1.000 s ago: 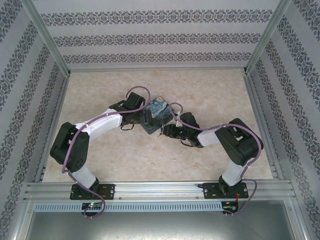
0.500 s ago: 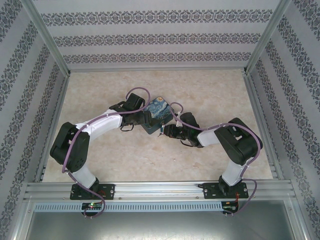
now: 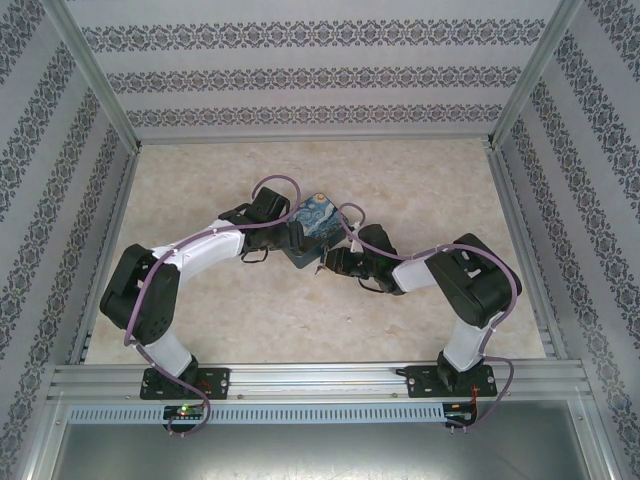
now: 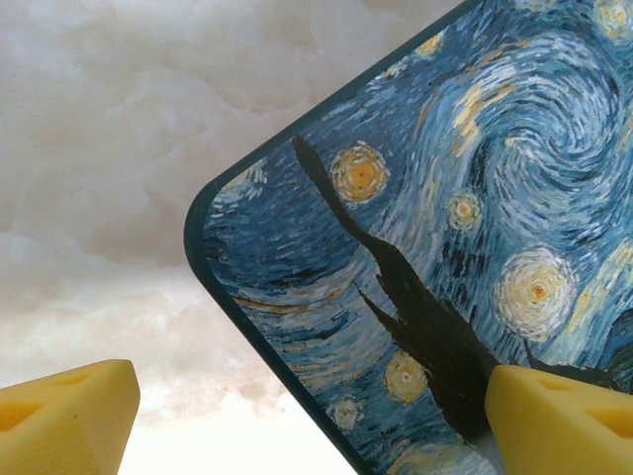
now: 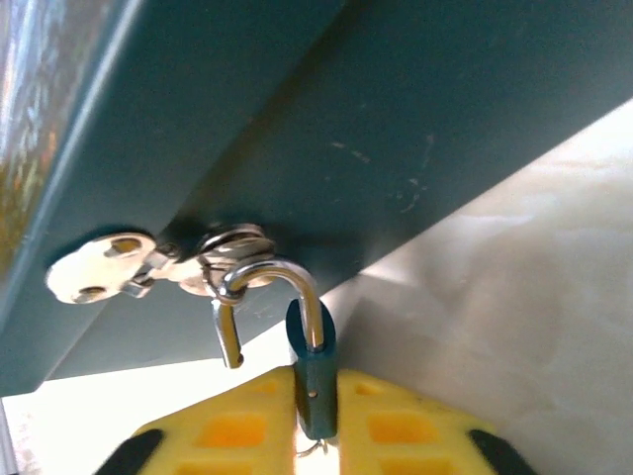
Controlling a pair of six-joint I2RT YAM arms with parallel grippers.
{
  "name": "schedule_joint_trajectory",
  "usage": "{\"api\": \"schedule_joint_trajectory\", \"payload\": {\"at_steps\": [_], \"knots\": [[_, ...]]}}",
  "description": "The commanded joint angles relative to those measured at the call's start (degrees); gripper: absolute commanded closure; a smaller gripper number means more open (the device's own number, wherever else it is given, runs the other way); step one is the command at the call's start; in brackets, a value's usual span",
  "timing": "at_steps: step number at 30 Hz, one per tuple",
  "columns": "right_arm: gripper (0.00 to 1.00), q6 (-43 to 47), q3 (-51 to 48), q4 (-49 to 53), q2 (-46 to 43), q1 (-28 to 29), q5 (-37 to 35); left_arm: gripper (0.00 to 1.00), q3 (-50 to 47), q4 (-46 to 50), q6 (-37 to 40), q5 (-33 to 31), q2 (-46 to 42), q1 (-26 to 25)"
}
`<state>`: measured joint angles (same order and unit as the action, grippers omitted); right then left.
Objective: Unlock the padlock with the key
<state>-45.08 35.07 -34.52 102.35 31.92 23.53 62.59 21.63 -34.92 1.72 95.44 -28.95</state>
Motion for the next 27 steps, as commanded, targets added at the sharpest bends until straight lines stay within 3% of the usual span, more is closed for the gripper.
{"api": "schedule_joint_trajectory", "payload": {"at_steps": [1, 4, 27], "knots": [[0.93, -1.0, 0.3, 0.4, 1.6, 0.7, 0.0, 0.09, -1.0, -0.4, -0.3, 0.3, 0.2, -0.9], [1.0, -1.9, -0.4, -0.2, 1.2, 0.6, -0.2, 0.09, -1.2, -0.3, 0.1, -0.3, 0.0, -1.0], [1.0, -13.2, -5.9, -3.6, -3.7, -2.9, -0.6, 0.1, 4.8, 11.5, 5.8, -22.0, 6.1, -10.2]]}}
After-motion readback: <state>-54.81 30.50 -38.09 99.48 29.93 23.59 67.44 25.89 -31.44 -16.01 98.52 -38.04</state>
